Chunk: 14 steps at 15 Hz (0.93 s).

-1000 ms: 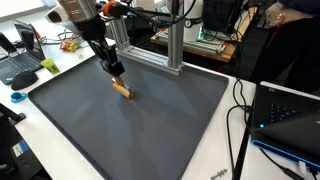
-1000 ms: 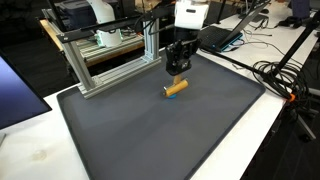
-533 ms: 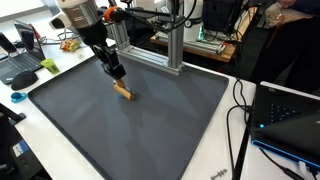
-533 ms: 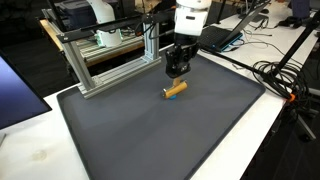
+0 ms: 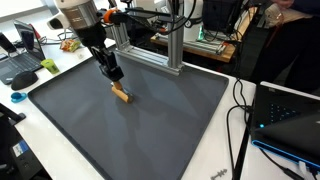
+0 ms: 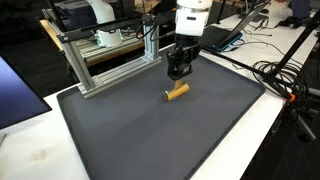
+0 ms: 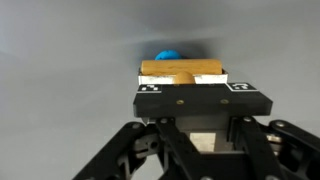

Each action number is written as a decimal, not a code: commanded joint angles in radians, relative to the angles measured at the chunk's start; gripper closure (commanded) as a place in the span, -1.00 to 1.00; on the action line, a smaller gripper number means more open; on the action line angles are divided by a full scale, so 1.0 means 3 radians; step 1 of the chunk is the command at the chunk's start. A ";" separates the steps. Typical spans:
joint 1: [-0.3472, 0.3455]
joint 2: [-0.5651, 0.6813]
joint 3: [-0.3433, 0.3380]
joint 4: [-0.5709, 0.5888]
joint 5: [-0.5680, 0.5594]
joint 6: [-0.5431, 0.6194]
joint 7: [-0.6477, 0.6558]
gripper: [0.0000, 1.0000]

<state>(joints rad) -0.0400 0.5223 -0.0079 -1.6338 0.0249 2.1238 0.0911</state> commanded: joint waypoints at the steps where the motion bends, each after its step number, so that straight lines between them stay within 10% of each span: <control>1: 0.0006 0.0093 -0.0010 0.0018 0.0064 0.0026 -0.0020 0.57; 14: 0.0008 0.0077 -0.0006 0.0044 0.0021 -0.0411 -0.0128 0.57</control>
<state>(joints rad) -0.0399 0.5222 -0.0078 -1.6259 0.0247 2.0623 0.0746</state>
